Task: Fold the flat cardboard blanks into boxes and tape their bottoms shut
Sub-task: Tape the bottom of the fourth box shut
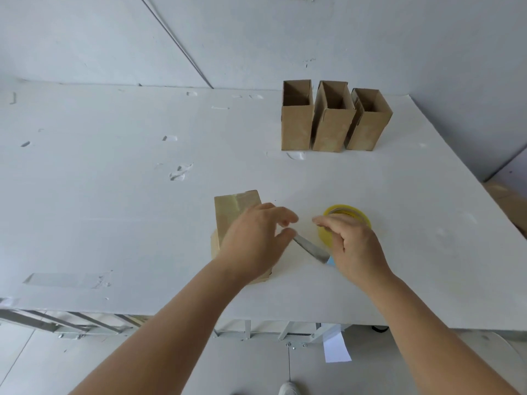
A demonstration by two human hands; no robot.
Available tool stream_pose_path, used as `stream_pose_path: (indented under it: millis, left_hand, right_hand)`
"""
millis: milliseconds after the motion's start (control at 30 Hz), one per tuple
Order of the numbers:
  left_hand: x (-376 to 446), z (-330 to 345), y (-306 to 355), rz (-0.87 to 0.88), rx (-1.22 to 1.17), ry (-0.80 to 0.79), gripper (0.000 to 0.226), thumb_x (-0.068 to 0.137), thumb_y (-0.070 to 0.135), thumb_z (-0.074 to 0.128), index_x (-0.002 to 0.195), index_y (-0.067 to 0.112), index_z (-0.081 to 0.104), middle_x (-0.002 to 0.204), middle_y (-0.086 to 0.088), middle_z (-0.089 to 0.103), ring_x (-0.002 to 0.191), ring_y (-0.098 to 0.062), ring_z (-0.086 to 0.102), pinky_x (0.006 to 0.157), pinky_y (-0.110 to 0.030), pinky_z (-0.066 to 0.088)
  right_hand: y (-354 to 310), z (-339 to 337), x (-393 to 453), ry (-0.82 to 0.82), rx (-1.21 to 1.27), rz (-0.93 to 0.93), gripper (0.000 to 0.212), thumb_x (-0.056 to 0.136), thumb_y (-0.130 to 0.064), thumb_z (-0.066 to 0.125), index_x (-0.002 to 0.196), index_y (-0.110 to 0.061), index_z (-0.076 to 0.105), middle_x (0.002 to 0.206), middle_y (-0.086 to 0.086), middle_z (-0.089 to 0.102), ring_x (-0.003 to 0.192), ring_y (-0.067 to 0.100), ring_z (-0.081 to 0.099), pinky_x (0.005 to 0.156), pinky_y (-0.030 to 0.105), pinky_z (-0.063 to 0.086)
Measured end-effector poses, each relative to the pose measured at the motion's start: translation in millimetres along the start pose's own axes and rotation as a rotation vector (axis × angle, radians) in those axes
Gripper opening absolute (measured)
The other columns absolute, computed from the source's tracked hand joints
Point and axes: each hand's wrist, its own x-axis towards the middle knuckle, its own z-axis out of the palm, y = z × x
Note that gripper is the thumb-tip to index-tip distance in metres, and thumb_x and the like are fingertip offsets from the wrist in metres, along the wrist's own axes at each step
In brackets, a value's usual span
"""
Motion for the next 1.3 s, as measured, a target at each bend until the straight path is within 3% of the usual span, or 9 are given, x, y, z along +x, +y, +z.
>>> stream_pose_path:
  millis: [133, 300, 467, 667, 733, 867, 1067, 1200, 1300]
  left_hand:
    - [21.7, 14.2, 22.8, -0.149, -0.173, -0.058, 0.021, 0.085, 0.039, 0.066, 0.1, 0.023, 0.068, 0.074, 0.02, 0.059, 0.081, -0.003, 0.061, 0.074, -0.02, 0.05]
    - [34.4, 26.7, 29.2, -0.286, -0.366, -0.093, 0.016, 0.08, 0.035, 0.074, 0.081, 0.02, 0.068, 0.066, 0.013, 0.062, 0.057, 0.002, 0.054, 0.054, -0.012, 0.041]
    - [35.4, 35.1, 36.3, -0.265, -0.387, -0.077, 0.008, 0.086, 0.023, 0.066, 0.082, 0.019, 0.07, 0.067, 0.005, 0.066, 0.063, -0.01, 0.059, 0.06, -0.021, 0.048]
    - [36.9, 39.1, 40.7, -0.13, -0.21, -0.048, 0.014, 0.089, 0.018, 0.057, 0.083, 0.016, 0.069, 0.073, 0.003, 0.068, 0.068, -0.014, 0.06, 0.067, -0.03, 0.051]
    - [37.6, 39.1, 42.0, -0.077, -0.189, -0.03, 0.014, 0.088, 0.016, 0.056, 0.082, 0.016, 0.069, 0.073, 0.004, 0.067, 0.069, -0.013, 0.06, 0.069, -0.031, 0.05]
    - [39.0, 41.2, 40.8, 0.038, -0.117, 0.002, 0.014, 0.086, 0.011, 0.056, 0.08, 0.014, 0.068, 0.074, 0.0, 0.066, 0.072, -0.018, 0.059, 0.07, -0.036, 0.049]
    - [39.8, 49.6, 30.2, 0.296, 0.082, 0.106, 0.026, 0.085, 0.019, 0.046, 0.07, 0.011, 0.065, 0.06, 0.0, 0.057, 0.056, -0.02, 0.051, 0.046, -0.033, 0.047]
    - [42.2, 57.6, 26.8, 0.412, 0.164, 0.15, 0.03, 0.086, 0.023, 0.043, 0.07, 0.013, 0.067, 0.06, 0.002, 0.059, 0.055, -0.02, 0.053, 0.042, -0.03, 0.047]
    - [45.3, 61.6, 27.2, 0.439, 0.209, 0.159, 0.032, 0.088, 0.024, 0.043, 0.072, 0.013, 0.069, 0.061, 0.002, 0.059, 0.056, -0.021, 0.055, 0.041, -0.032, 0.048]
  right_hand:
    - [-11.4, 0.1, -2.8, 0.043, -0.055, -0.091, 0.056, 0.076, 0.002, 0.036, 0.123, -0.012, 0.063, 0.117, 0.0, 0.064, 0.105, 0.012, 0.057, 0.086, 0.011, 0.039]
    - [-3.2, -6.4, -9.0, 0.065, -0.114, -0.11, 0.062, 0.078, -0.007, 0.027, 0.134, -0.012, 0.053, 0.134, -0.003, 0.054, 0.118, 0.011, 0.05, 0.094, 0.011, 0.037]
    - [3.1, -12.6, -12.2, 0.063, -0.128, -0.104, 0.061, 0.079, -0.008, 0.028, 0.135, -0.014, 0.052, 0.136, -0.006, 0.053, 0.118, 0.013, 0.054, 0.092, 0.01, 0.038]
    - [2.7, -14.6, -8.8, 0.126, 0.104, 0.022, 0.036, 0.093, -0.013, 0.042, 0.12, -0.013, 0.065, 0.12, -0.013, 0.06, 0.113, 0.0, 0.054, 0.093, 0.004, 0.037]
    - [-2.2, -16.8, -5.2, 0.149, 0.288, 0.173, 0.028, 0.094, -0.015, 0.049, 0.113, -0.018, 0.069, 0.113, -0.019, 0.063, 0.108, -0.004, 0.056, 0.092, 0.009, 0.041]
    - [-7.0, -30.1, 6.2, 0.158, 0.597, 0.53, 0.017, 0.091, -0.022, 0.06, 0.106, -0.028, 0.067, 0.101, -0.01, 0.069, 0.095, -0.001, 0.062, 0.078, 0.011, 0.045]
    - [6.3, -42.8, 19.0, -0.12, 0.665, 0.69, 0.012, 0.084, -0.024, 0.069, 0.08, -0.013, 0.071, 0.065, -0.008, 0.063, 0.066, 0.007, 0.056, 0.075, 0.022, 0.042]
    - [14.9, -50.1, 24.1, -0.258, 0.645, 0.694, 0.034, 0.082, -0.027, 0.07, 0.085, 0.007, 0.067, 0.07, 0.005, 0.055, 0.075, 0.016, 0.049, 0.083, 0.03, 0.038]
    - [14.3, -55.9, 26.7, -0.279, 0.725, 0.717, 0.02, 0.082, -0.021, 0.069, 0.075, -0.003, 0.07, 0.068, 0.006, 0.054, 0.079, 0.021, 0.045, 0.08, 0.034, 0.035]
